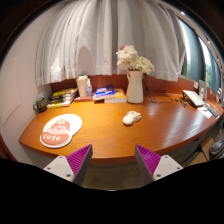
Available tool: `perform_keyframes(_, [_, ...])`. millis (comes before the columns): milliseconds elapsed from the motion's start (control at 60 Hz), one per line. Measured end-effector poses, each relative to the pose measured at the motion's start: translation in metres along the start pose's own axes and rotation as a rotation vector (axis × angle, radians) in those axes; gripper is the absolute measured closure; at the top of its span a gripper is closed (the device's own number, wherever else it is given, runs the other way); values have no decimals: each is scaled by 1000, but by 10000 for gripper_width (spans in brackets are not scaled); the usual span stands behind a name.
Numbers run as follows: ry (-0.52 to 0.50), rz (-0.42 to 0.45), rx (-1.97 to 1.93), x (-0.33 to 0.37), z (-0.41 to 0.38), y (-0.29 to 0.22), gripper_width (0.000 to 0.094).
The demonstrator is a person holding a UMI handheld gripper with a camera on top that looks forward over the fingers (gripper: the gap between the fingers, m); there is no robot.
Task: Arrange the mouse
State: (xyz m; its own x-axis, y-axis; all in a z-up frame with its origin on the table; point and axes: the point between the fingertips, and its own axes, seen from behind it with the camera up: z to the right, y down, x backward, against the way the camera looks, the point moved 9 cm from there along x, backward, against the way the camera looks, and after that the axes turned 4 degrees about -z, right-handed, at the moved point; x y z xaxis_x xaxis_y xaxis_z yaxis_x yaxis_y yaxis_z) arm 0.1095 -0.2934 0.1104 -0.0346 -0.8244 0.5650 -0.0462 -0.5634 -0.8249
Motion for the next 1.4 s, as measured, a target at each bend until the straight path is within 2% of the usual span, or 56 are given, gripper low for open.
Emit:
perform_keyframes(200, [47, -45, -13, -76, 54, -13, 83])
perform_keyframes(383, [50, -89, -47, -149, 77, -38, 84])
perform_keyframes(617, [4, -125, -37, -221, 81, -75, 87])
perform_keyframes(883, [-57, -184, 51, -249, 65, -95, 124])
perform_keyframes(1083, [-80, -203, 77, -256, 61, -99, 246])
perform_keyframes(1200, [-75, -206, 81, -258, 62, -100, 404])
perform_keyframes(1400, [-63, -244, 100, -258, 59, -101, 488])
